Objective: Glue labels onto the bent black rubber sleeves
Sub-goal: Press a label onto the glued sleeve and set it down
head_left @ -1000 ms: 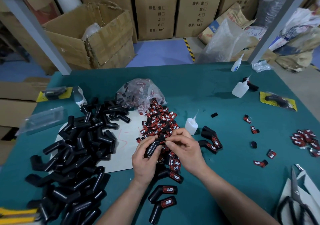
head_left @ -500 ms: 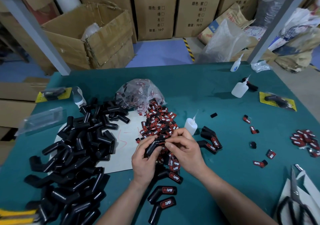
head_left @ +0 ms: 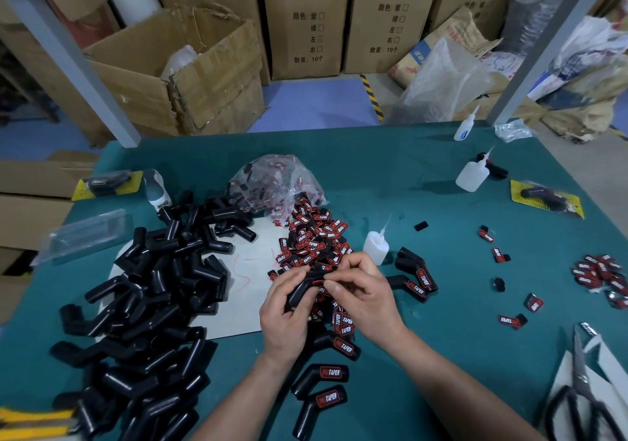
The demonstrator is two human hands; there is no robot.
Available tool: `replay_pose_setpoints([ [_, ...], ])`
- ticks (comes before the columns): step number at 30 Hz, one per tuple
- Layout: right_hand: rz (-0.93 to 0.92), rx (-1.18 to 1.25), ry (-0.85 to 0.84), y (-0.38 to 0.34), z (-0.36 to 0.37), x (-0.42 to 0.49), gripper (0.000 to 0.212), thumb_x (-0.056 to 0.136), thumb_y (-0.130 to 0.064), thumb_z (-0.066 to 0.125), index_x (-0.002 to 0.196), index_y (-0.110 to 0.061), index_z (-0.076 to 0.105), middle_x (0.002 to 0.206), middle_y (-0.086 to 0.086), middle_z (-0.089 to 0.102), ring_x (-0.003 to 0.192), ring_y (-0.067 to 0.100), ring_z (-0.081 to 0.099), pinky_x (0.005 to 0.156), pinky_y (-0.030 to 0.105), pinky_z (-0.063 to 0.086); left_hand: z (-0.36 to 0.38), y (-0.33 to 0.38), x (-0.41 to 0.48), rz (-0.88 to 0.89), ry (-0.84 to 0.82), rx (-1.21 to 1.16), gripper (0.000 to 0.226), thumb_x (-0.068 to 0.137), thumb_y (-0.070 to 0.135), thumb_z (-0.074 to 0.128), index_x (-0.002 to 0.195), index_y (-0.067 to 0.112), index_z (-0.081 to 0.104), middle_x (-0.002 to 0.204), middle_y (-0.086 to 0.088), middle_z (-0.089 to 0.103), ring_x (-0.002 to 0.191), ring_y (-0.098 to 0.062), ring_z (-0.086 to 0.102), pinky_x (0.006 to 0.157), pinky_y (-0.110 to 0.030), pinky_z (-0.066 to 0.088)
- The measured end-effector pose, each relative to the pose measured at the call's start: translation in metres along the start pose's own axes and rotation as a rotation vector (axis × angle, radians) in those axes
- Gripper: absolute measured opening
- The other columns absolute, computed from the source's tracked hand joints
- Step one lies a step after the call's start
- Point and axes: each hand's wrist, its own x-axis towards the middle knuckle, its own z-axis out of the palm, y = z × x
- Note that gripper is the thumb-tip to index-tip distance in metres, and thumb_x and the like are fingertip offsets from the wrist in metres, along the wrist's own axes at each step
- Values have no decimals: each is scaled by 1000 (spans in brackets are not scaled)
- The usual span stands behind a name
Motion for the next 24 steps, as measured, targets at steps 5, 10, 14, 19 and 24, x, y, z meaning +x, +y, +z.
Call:
replay_pose_setpoints([
  [5,-12,-21,1,-1,0,1,15,89,-22,74,99,-12,79,96,5,54,88,15,58,79,24,47,1,2,0,16,-5,3,29,91,19,72,120,16,70,123,6,70,114,-17,68,102,-24,51],
  [10,-32,-47,8,-1,0,0,14,89,-19,74,99,-10,79,96,5,55,89,15,58,80,23,47,1,3,0,23,-6,-5,28,91,18,72,118,15,70,121,4,70,113,-17,68,101,-25,51],
  [14,-35,-64,11,0,0,0,12,88,-12,76,99,-9,79,96,4,55,89,16,59,79,23,48,1,4,0,28,-5,-17,28,91,17,73,119,15,70,121,2,70,114,-18,68,102,-26,51],
  [19,-61,-71,14,0,0,0,12,88,-14,76,100,-11,79,96,4,54,89,17,59,80,23,48,2,1,-1,21,0,-24,24,91,15,73,114,11,72,121,0,71,114,-21,68,102,-28,51],
  [24,-86,-100,18,1,1,0,12,87,-8,77,99,-9,79,96,5,55,88,17,59,80,25,49,2,2,0,13,7,-37,23,95,21,72,117,16,71,121,2,71,113,-23,69,101,-28,51],
])
